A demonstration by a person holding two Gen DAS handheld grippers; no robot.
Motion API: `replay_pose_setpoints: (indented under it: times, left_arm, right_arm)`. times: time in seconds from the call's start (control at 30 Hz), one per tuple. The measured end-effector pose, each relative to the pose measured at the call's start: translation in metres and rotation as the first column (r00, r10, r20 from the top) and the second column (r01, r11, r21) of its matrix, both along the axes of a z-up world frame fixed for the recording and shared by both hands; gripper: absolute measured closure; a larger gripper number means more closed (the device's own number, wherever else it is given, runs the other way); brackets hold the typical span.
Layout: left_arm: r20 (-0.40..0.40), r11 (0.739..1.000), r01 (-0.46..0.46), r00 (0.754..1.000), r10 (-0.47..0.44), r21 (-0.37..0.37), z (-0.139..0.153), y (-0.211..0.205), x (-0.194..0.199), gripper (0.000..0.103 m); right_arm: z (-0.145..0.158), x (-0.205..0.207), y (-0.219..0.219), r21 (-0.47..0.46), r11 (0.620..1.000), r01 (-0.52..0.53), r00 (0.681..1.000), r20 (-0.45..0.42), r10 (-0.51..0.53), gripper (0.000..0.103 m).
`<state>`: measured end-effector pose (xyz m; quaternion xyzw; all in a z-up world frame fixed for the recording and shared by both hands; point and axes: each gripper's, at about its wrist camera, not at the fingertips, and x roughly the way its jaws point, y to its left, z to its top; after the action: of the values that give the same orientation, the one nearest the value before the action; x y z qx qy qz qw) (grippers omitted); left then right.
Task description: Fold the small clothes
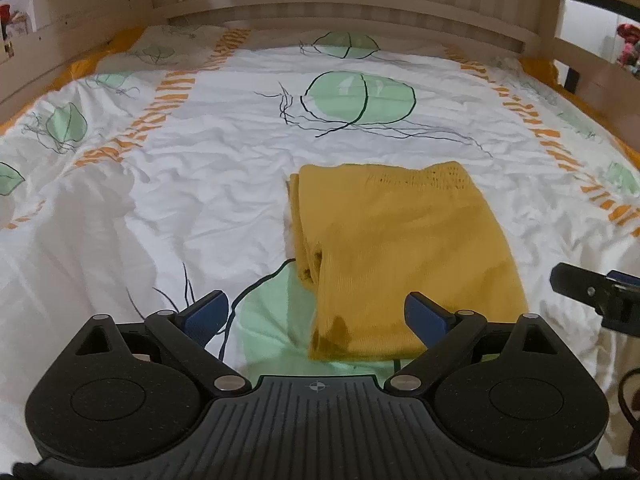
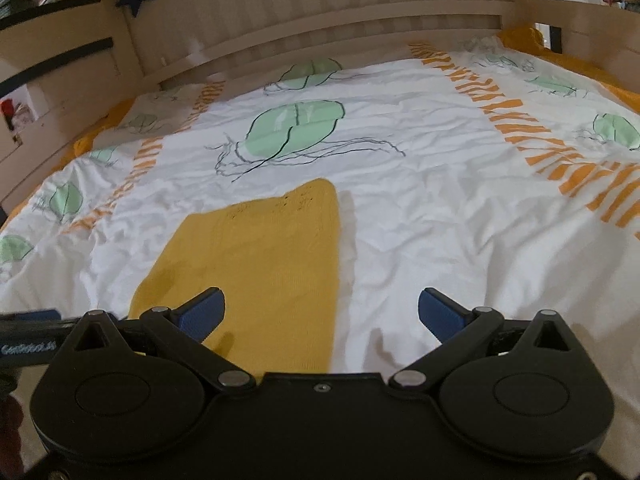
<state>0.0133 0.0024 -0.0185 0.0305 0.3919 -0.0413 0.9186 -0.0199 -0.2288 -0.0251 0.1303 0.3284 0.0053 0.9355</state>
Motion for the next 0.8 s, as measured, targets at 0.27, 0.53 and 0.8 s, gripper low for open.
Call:
replay_pose_setpoints:
  times: [0.27, 0.53, 0.8]
  left_arm:
    - [-0.009, 0.999, -0.010, 1.000, 0.011, 0.048, 0.000, -0.006, -0.011, 0.007]
    - [-0.031, 0.999, -0.015, 0.999, 0.016, 0.038, -0.002, -0.005, -0.018, 0.008]
    - [-0.047, 0.999, -0.010, 0.999, 0.011, 0.033, -0.004, -0.004, -0.021, 0.008]
  right_arm:
    - [0.008, -0.022, 0.010, -0.036, 0.999, -0.032, 0.999, 0.032, 0.033, 0.001]
    - [0.017, -0.034, 0.025, -0.187, 0.980, 0.067, 0.997, 0.044, -0.060, 0.001]
    - [0.012, -0.034, 0.021, -0.097, 0.995, 0.032, 0.999, -0.005, -0.033, 0.001]
